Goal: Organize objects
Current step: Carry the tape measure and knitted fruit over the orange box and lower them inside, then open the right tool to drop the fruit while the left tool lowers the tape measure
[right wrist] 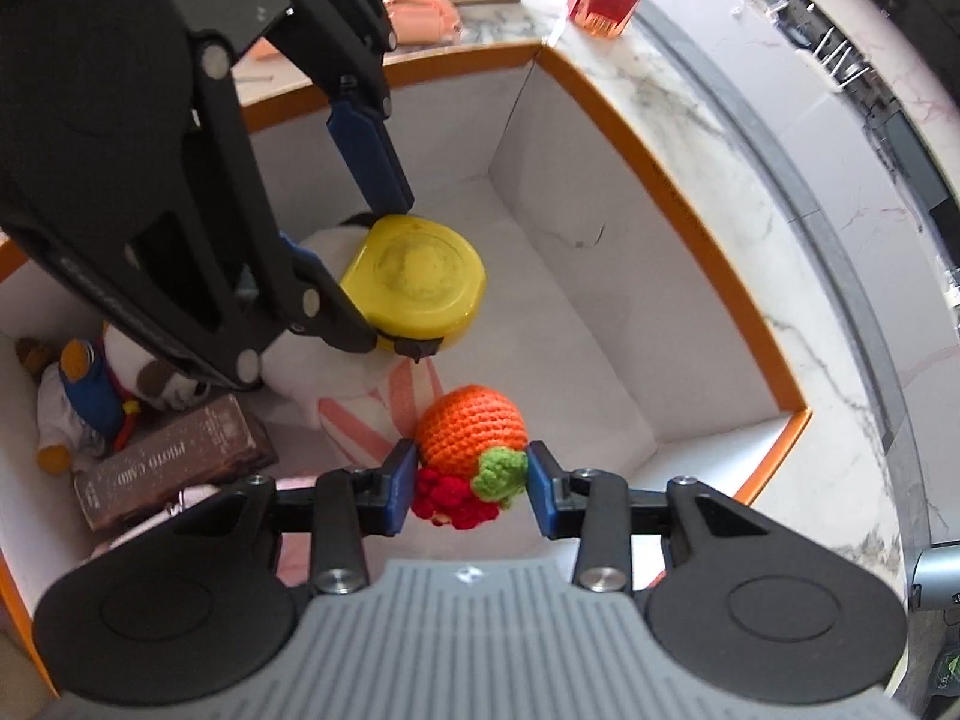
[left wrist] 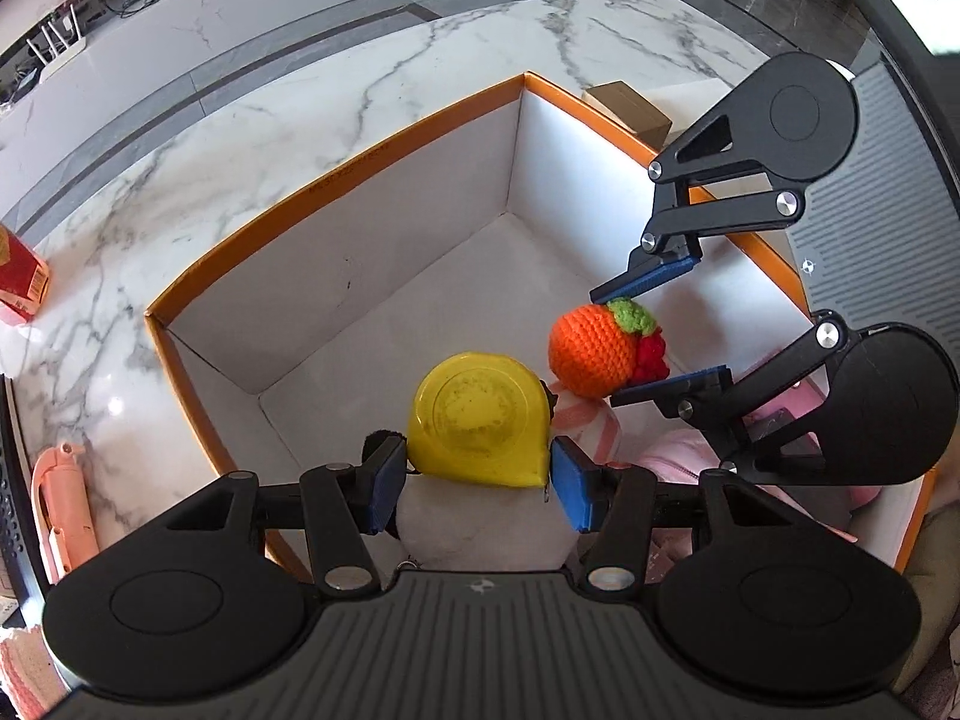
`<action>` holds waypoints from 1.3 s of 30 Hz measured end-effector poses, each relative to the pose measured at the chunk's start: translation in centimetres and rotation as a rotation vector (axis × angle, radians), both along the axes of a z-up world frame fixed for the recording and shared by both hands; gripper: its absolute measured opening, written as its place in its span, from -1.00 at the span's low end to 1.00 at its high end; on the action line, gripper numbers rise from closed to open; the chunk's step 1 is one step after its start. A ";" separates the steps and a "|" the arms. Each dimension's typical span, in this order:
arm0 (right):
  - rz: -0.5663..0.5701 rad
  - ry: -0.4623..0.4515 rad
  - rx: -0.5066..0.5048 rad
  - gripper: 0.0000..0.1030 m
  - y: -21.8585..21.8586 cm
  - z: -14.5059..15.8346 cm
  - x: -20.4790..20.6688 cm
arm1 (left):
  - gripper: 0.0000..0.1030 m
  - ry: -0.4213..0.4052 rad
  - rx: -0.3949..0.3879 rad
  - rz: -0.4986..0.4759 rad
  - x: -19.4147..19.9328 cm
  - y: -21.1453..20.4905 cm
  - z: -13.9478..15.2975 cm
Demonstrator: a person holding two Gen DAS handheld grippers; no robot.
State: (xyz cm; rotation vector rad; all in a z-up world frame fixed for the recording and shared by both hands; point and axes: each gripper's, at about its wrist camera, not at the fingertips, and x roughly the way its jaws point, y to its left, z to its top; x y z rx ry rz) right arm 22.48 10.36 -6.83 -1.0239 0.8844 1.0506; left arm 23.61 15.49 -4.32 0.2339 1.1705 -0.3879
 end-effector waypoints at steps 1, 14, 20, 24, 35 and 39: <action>0.005 0.002 -0.012 -0.20 0.0 0.1 0.1 | 0.18 0.000 0.000 0.004 0.0 -0.1 0.0; 0.081 0.174 -0.241 -0.18 0.8 -0.4 0.0 | 0.18 -0.030 -0.011 0.006 0.0 -0.3 0.3; 0.101 0.197 -0.253 -0.10 0.9 -0.8 -0.2 | 0.18 -0.031 -0.043 -0.001 0.6 -0.7 0.5; 0.118 0.194 -0.215 -0.02 0.5 0.6 -0.6 | 0.18 -0.039 -0.070 -0.012 1.1 -1.2 0.9; -0.018 -0.066 0.001 0.17 -3.8 9.4 0.6 | 0.18 0.039 -0.130 -0.012 4.5 -5.3 -0.5; -0.093 -0.086 0.038 0.19 -5.5 9.3 1.5 | 0.18 0.079 -0.090 -0.064 5.3 -6.6 -2.0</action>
